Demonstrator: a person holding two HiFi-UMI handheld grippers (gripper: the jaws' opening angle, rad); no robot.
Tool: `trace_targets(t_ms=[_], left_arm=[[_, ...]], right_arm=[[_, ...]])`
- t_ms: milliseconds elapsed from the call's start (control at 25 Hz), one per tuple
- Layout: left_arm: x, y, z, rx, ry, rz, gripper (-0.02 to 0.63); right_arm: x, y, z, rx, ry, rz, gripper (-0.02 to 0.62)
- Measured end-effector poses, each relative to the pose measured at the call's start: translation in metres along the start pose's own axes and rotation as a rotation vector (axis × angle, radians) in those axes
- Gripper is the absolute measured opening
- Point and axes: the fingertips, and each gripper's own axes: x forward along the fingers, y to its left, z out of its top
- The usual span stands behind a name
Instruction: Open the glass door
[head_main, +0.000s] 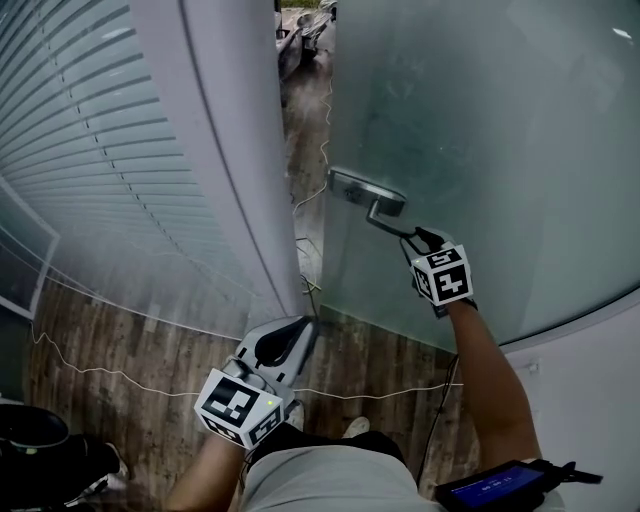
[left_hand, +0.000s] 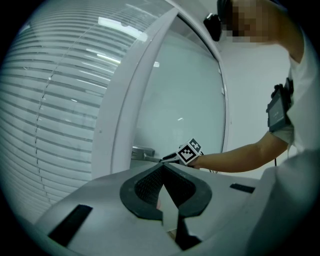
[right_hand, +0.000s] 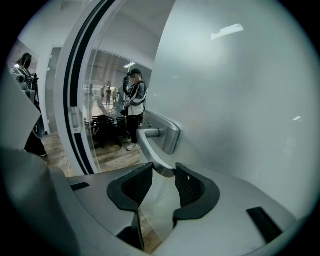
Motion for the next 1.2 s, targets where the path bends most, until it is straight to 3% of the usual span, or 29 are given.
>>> trace_targets(t_ms=[200,640,960,1200], left_arm=[[0.011,-0.001,-0.009,0.006,0.004,0.006,0.0],[0.02,-0.005,0.004,0.007,-0.001,0.002,0.0],[0.018,-0.012,0.005,0.02,0.002,-0.015,0.0],[0.016,-0.011,0.005,0.028,0.002,-0.017,0.0]], right_arm=[[0.018,-0.012,-0.008,0.017,-0.013,-0.001,0.143],[0.035,-0.048,0.012,0.017,-0.017,-0.042,0.143],[0.053,-0.07,0.016,0.101,-0.015,-0.009,0.143],[0.049,-0.085,0.014,0.1,-0.019,-0.086,0.144]])
